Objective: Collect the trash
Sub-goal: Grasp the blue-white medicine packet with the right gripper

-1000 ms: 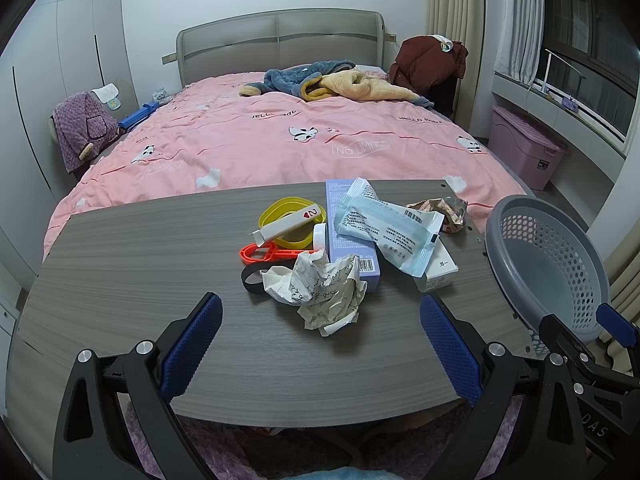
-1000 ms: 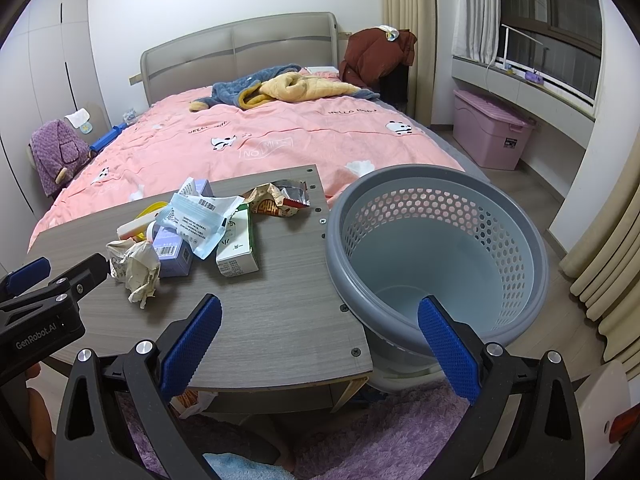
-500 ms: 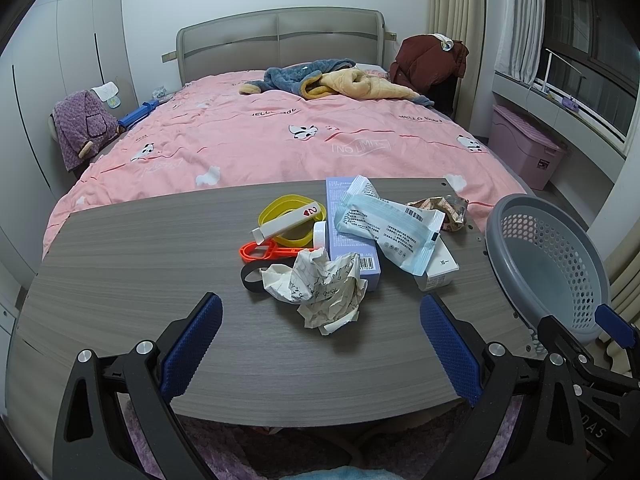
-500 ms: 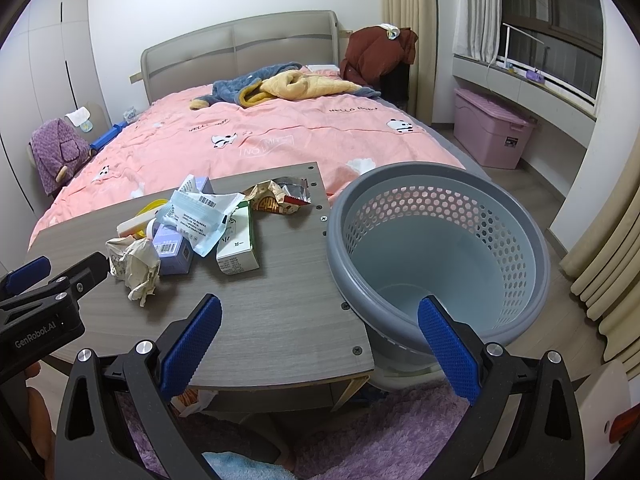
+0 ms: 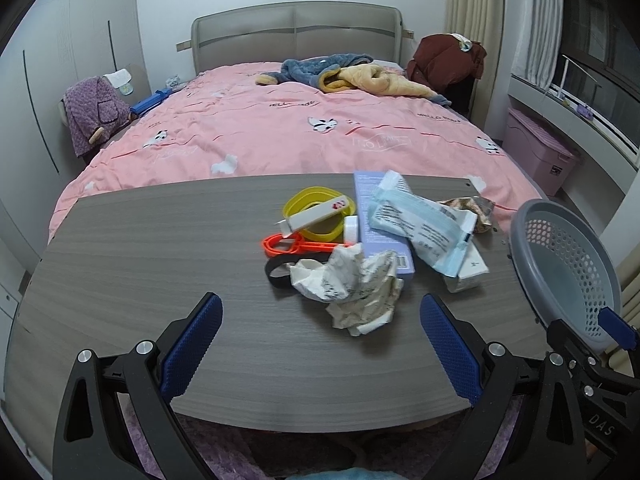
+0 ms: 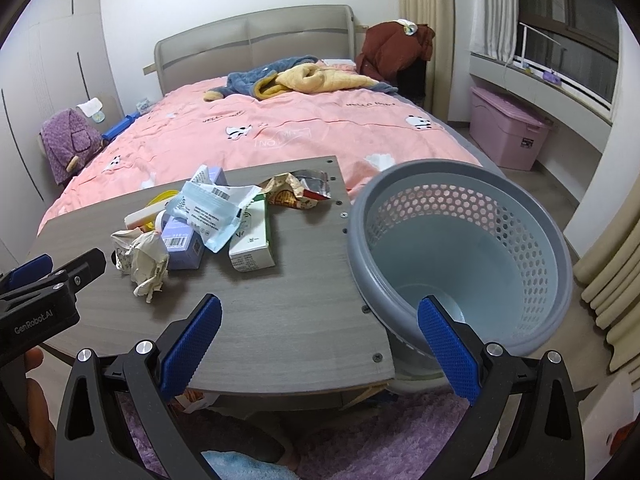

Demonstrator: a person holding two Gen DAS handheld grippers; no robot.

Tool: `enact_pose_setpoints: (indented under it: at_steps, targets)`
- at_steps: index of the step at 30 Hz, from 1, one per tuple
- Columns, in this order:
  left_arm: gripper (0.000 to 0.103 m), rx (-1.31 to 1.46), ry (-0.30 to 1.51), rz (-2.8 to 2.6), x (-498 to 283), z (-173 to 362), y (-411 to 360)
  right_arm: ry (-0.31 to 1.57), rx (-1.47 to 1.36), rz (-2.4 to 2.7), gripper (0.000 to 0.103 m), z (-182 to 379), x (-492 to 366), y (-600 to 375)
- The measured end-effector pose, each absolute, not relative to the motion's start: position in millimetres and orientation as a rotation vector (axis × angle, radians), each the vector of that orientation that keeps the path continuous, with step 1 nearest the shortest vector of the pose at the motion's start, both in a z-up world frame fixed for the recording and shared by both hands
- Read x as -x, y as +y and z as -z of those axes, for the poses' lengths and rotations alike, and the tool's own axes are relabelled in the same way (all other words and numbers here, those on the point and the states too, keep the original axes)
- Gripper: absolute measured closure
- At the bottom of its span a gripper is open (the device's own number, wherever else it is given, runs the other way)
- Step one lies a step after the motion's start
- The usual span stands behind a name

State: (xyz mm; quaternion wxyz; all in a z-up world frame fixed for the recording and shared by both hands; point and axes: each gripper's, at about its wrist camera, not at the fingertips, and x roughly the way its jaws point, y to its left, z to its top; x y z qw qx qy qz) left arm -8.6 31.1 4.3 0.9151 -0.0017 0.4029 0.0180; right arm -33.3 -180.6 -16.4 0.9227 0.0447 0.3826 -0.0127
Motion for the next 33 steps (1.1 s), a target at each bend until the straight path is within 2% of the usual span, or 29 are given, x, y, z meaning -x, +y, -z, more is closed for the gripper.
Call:
enact_pose_setpoints:
  at_steps: [13,27,33]
  targets:
    - [0.008,0.069,0.861,-0.174,-14.6,9.3,88.8,0.759,0.028,-0.161,0.006,6.0,-42.0,-139.5]
    - [0.008,0.06,0.893,-0.168,-25.4,18.3,95.4,0.838,0.191,-0.305,0.008,24.7,-109.9,-91.6]
    - [0.008,0.094,0.898,-0.169,-29.4,20.1,104.0,0.881,0.25,-0.338,0.021,35.3,-122.2,-76.8]
